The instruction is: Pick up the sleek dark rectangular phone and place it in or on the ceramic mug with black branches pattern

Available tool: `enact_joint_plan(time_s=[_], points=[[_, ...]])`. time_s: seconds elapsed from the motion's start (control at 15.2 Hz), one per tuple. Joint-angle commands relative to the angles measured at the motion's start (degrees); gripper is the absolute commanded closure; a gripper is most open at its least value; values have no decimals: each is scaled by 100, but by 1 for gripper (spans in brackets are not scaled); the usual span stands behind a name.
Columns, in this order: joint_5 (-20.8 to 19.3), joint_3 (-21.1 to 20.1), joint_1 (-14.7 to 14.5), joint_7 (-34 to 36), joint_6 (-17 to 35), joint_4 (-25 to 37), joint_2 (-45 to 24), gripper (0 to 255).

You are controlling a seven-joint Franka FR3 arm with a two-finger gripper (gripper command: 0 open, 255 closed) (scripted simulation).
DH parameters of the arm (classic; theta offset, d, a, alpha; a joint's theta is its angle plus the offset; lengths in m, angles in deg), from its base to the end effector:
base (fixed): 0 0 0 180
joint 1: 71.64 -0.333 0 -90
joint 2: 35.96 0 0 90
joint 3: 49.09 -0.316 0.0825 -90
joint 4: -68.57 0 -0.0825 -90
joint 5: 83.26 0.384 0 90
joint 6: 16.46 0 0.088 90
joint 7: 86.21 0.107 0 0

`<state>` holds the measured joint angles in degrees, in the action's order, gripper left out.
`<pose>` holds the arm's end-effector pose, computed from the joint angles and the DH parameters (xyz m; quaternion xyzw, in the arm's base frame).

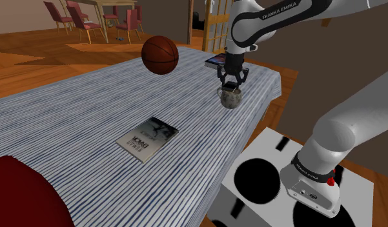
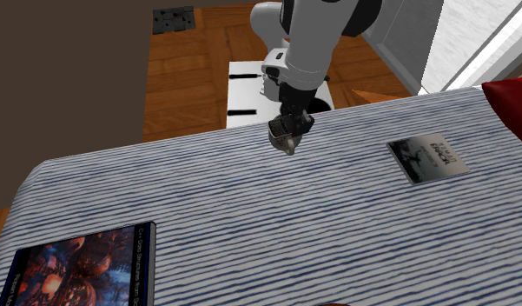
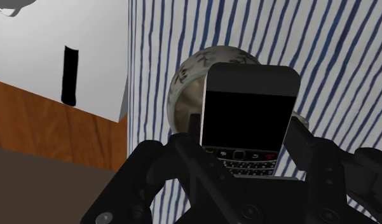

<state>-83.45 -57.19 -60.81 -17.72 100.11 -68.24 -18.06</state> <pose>0.4408 -0.0198 0.4338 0.8108 -0.5845 -0.0059 0.0313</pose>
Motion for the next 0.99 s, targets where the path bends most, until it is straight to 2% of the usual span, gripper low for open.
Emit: enact_joint_plan(time_s=[0.0,0.13,0.2,0.53,0.79,0.92], points=[[0,0,0,1,4,0,-2,255],[0,0,0,1,4,0,-2,255],[0,0,0,0,4,0,-2,0],[0,0,0,0,4,0,-2,0],[21,10,-10,-17,-755,588,169,0],[21,10,-10,-17,-755,588,170,0]])
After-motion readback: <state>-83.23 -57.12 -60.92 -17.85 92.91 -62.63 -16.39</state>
